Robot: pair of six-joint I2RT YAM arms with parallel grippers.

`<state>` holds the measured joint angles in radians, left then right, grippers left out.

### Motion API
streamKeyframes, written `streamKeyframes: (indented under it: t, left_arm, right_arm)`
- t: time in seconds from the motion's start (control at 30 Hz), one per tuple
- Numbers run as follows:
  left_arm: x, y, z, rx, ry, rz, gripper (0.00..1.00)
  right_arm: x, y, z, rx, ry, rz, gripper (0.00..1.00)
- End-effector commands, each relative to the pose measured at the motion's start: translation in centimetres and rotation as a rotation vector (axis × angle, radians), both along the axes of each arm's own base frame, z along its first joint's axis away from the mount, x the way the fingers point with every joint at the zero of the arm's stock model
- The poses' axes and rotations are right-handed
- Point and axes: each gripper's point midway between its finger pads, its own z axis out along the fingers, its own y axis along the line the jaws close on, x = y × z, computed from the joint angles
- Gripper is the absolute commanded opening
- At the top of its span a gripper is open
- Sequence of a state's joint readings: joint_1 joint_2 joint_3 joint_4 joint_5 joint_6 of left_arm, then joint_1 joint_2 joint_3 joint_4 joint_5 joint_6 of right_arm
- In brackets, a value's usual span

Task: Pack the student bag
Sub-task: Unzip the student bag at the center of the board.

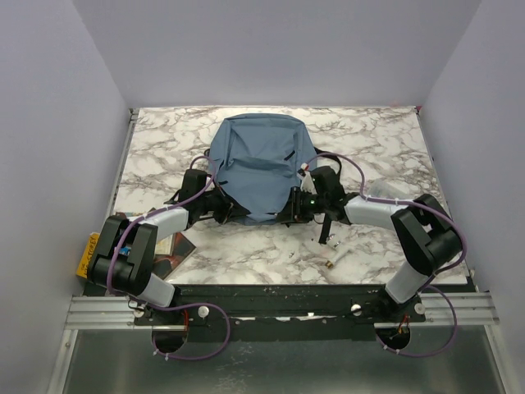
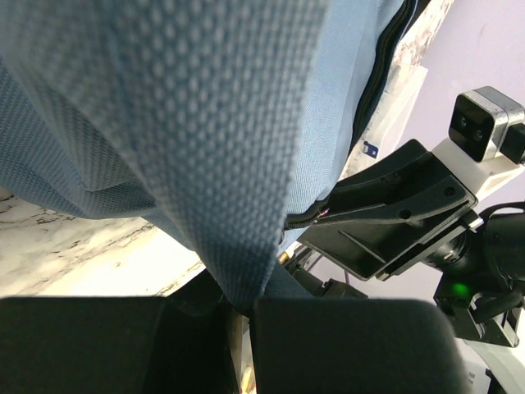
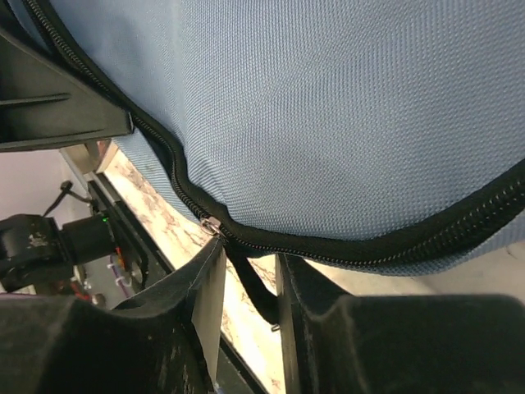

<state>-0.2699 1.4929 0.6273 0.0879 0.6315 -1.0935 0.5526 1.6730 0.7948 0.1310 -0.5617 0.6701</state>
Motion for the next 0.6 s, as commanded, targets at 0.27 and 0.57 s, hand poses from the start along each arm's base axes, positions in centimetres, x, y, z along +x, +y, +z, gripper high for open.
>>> streamKeyframes:
  t: [0.27, 0.57]
  left_arm:
    - [0.3, 0.4, 0.0, -0.006, -0.002, 0.009, 0.00]
    - [1.4, 2.9, -0.3, 0.011, -0.010, 0.062, 0.00]
  right_arm:
    - [2.3, -3.1, -0.1, -0.241, -0.056, -0.135, 0.01]
    - [3.4, -10.5, -0.6, -0.604, -0.120, -0.321, 0.01]
